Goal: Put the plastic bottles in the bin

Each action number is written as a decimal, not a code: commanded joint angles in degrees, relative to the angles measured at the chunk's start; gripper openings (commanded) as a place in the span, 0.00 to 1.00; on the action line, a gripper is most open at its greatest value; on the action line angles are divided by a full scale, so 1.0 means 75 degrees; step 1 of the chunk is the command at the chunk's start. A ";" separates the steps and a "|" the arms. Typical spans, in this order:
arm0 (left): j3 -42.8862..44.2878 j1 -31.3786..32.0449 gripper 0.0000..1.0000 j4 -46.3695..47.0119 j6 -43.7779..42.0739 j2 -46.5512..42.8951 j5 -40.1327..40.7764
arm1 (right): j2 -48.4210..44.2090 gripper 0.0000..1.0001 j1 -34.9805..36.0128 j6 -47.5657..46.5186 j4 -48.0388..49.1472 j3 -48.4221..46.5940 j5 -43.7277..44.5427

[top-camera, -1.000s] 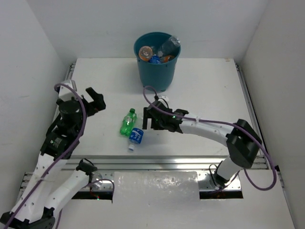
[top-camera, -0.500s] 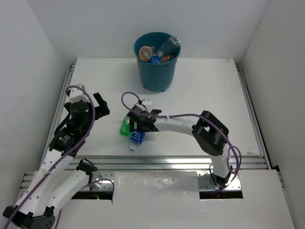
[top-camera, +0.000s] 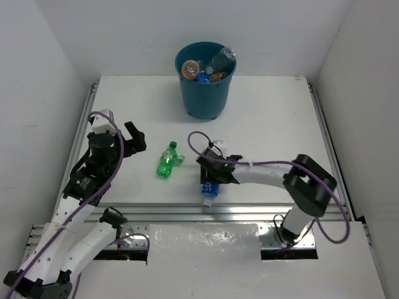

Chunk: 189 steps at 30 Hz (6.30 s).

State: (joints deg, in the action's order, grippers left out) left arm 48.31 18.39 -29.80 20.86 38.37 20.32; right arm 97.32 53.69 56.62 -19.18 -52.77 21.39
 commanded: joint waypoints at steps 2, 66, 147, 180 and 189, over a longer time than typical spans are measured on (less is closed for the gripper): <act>-0.0043 -0.0062 1.00 0.0806 0.0299 0.0308 -0.2351 | -0.1664 0.16 0.0048 -0.2326 0.1734 0.1058 -0.0717; 1.2413 0.2376 1.00 0.4934 -0.4012 1.1150 0.2026 | -1.0820 0.99 -0.0022 -0.4350 -0.3173 0.0310 -0.0917; 0.8575 0.1802 0.00 0.0212 -0.0331 0.6209 0.0971 | -1.0480 0.99 -0.0010 -0.4303 -0.3419 0.0170 -0.1398; 1.2320 0.0712 0.72 0.5333 -0.2301 1.2040 -0.1150 | -1.0292 0.99 -0.0022 -0.3834 -0.3314 0.0427 -0.1809; 1.1979 0.0723 0.82 0.5064 -0.2056 1.1678 -0.1209 | -1.0444 0.99 -0.0022 -0.3870 -0.3384 0.0427 -0.1539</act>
State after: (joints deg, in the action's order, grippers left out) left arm 137.62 23.59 6.66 3.88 131.66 11.84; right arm 19.33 53.39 28.40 -46.41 -49.30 8.84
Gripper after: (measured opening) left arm 0.811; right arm 0.986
